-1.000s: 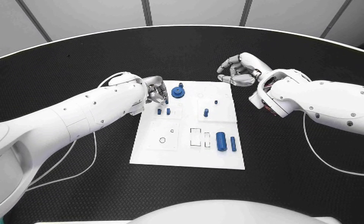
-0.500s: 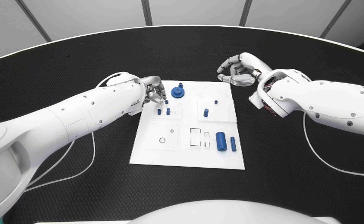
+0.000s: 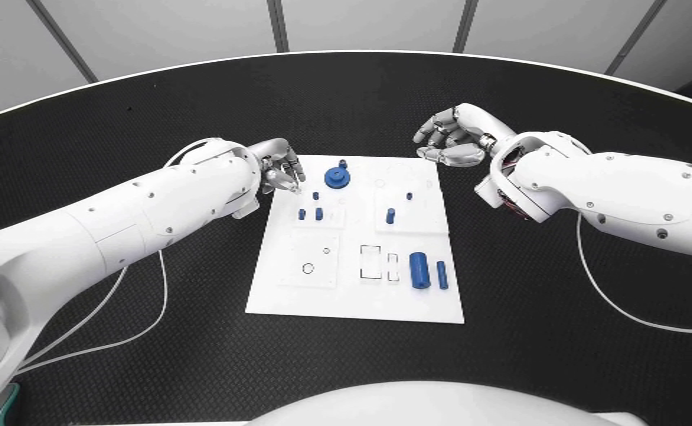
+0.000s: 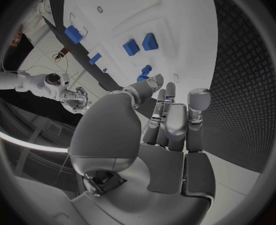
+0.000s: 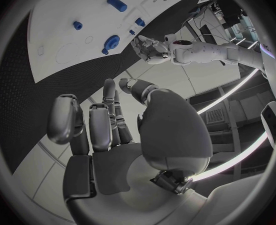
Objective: Assemble the parts on the task board
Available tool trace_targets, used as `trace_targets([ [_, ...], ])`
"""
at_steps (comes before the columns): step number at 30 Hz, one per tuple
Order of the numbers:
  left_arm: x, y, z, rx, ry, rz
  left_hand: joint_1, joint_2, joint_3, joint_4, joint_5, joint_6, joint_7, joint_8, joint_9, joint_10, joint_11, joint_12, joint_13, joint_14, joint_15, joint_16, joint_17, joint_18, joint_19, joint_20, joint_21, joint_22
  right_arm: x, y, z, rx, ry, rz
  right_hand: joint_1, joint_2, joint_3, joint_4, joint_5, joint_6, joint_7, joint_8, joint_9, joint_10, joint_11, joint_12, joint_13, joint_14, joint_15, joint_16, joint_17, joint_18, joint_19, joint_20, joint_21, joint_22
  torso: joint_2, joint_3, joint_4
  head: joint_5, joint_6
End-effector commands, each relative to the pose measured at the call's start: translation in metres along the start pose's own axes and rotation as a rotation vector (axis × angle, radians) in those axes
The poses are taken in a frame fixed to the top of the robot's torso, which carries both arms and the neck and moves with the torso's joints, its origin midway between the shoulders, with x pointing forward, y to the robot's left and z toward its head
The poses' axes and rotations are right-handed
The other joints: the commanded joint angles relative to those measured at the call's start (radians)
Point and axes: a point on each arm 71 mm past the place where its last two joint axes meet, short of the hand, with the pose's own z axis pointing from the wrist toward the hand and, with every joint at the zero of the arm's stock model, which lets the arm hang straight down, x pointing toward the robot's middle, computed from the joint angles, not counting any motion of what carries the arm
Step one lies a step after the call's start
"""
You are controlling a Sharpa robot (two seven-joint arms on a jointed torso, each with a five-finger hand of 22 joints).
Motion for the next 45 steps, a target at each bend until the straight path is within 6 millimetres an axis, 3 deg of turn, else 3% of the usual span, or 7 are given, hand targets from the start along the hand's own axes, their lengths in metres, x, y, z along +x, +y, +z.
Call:
trace_targets([
  [1,-0.013,0.012,-0.007,-0.009,-0.030,-0.125,-0.014,0.002,-0.002,0.008,-0.001,0.003,0.000,-0.002,0.002,-0.002,0.005,-0.005,-0.001,-0.013,0.006,-0.005,-0.039,0.002,-0.017,0.001,-0.016,-0.023,0.000,-0.002,0.000,-0.008,0.029,-0.077,0.014,0.002,-0.005,-0.013,-0.054,0.013,0.002,-0.016,-0.008,0.004,-0.001,-0.073,-0.070,0.036,-0.001,-0.011,-0.006,0.005,0.000,0.005,-0.003,0.002,-0.010,-0.0021,-0.0012,-0.002,0.003],
  [12,-0.029,0.033,-0.041,0.028,0.040,-0.754,-0.061,0.004,-0.031,0.053,-0.001,0.002,0.002,0.000,0.007,-0.017,0.009,-0.010,-0.003,-0.094,0.010,-0.084,-0.276,0.026,-0.098,0.004,-0.102,-0.173,0.014,0.001,-0.002,-0.064,0.135,-0.441,0.032,0.000,-0.016,-0.020,-0.127,0.037,-0.004,-0.047,-0.023,0.028,0.002,-0.186,-0.186,0.038,0.002,-0.021,-0.012,0.002,0.010,0.008,0.010,0.017,-0.042,-0.0135,0.0006,-0.036,-0.002],
  [17,-0.028,0.035,-0.057,0.084,0.093,-0.957,-0.086,-0.003,-0.061,0.079,-0.001,-0.003,0.005,0.002,0.011,-0.032,0.014,-0.008,-0.003,-0.118,0.016,-0.103,-0.320,0.032,-0.124,0.008,-0.136,-0.220,0.027,0.001,-0.002,-0.074,0.170,-0.555,0.032,-0.004,-0.018,-0.015,-0.145,0.040,-0.004,-0.058,-0.028,0.029,0.005,-0.219,-0.218,0.039,0.004,-0.021,-0.011,0.001,0.011,0.008,0.009,0.019,-0.047,-0.0177,-0.0007,-0.043,-0.004],
  [20,-0.027,0.034,-0.068,0.126,0.127,-1.062,-0.108,-0.012,-0.119,0.119,-0.001,-0.010,0.004,0.012,0.017,-0.053,0.017,0.001,-0.001,-0.200,0.019,-0.162,-0.468,0.038,-0.162,0.014,-0.196,-0.281,0.034,0.001,0.000,-0.078,0.179,-0.617,0.030,-0.006,-0.018,-0.010,-0.154,0.040,-0.003,-0.065,-0.031,0.024,0.009,-0.239,-0.238,0.039,0.007,-0.021,-0.010,0.001,0.010,0.010,0.007,0.018,-0.050,-0.0203,0.0004,-0.050,-0.007],
  [28,-0.021,0.022,-0.087,0.204,0.198,-1.167,-0.180,-0.027,-0.257,0.244,-0.005,-0.020,0.001,0.025,0.025,-0.071,0.014,0.028,0.011,-0.229,0.020,-0.170,-0.480,0.038,-0.160,0.014,-0.246,-0.314,0.050,0.005,0.009,-0.083,0.197,-0.683,0.041,-0.009,-0.003,-0.009,-0.200,0.037,0.002,-0.089,-0.040,0.016,0.018,-0.291,-0.296,0.045,0.016,-0.006,0.008,0.001,0.014,0.016,0.009,0.023,-0.046,-0.0211,0.0026,-0.051,-0.002],
  [40,-0.014,0.008,-0.098,0.246,0.239,-1.188,-0.134,-0.011,-0.306,0.287,-0.004,-0.028,0.002,0.033,0.029,-0.080,0.015,0.045,0.019,-0.230,0.019,-0.166,-0.484,0.037,-0.146,0.013,-0.262,-0.326,0.068,0.007,0.020,-0.098,0.228,-0.727,0.046,-0.012,0.001,-0.008,-0.317,0.036,0.000,-0.113,-0.047,0.016,0.018,-0.330,-0.356,0.050,0.017,0.004,0.015,0.000,0.019,0.017,0.013,0.029,-0.036,-0.0280,0.0047,-0.054,0.002],
  [45,-0.012,0.004,-0.100,0.257,0.246,-1.190,-0.106,-0.008,-0.321,0.293,-0.005,-0.030,0.002,0.035,0.030,-0.084,0.015,0.051,0.021,-0.231,0.019,-0.165,-0.486,0.037,-0.142,0.013,-0.267,-0.330,0.070,0.006,0.024,-0.098,0.223,-0.730,0.048,-0.017,-0.003,-0.011,-0.327,0.036,0.001,-0.116,-0.047,0.014,0.019,-0.336,-0.364,0.050,0.018,0.005,0.017,0.000,0.018,0.017,0.010,0.028,-0.031,-0.0313,0.0074,-0.055,0.002],
])
